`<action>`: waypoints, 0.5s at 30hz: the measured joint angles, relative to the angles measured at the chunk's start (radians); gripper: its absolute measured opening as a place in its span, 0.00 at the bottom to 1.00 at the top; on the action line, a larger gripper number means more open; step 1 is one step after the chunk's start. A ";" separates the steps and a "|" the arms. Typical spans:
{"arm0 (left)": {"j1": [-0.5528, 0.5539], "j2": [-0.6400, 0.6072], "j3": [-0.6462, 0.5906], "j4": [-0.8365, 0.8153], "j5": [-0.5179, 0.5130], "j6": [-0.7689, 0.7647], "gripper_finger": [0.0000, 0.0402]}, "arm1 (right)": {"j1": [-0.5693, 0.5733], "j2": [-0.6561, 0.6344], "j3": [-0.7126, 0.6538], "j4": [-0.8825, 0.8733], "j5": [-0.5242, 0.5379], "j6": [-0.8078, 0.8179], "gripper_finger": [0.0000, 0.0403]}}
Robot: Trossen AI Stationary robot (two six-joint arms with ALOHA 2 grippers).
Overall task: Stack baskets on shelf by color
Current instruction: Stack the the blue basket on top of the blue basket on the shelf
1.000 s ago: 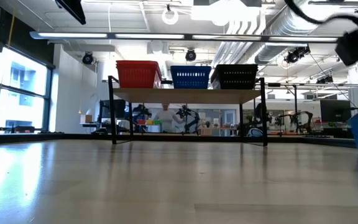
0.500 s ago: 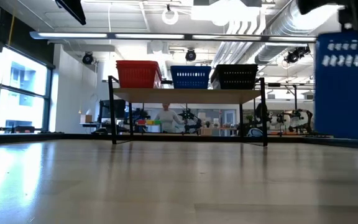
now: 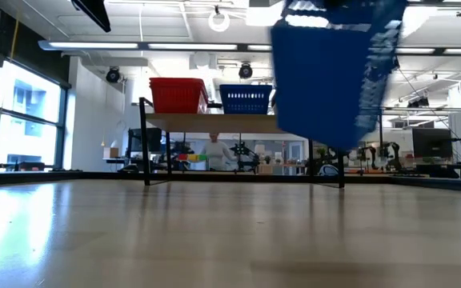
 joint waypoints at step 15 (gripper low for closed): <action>0.000 0.000 0.000 -0.001 0.007 -0.014 0.35 | -0.150 0.229 0.491 -0.169 0.122 -0.366 0.00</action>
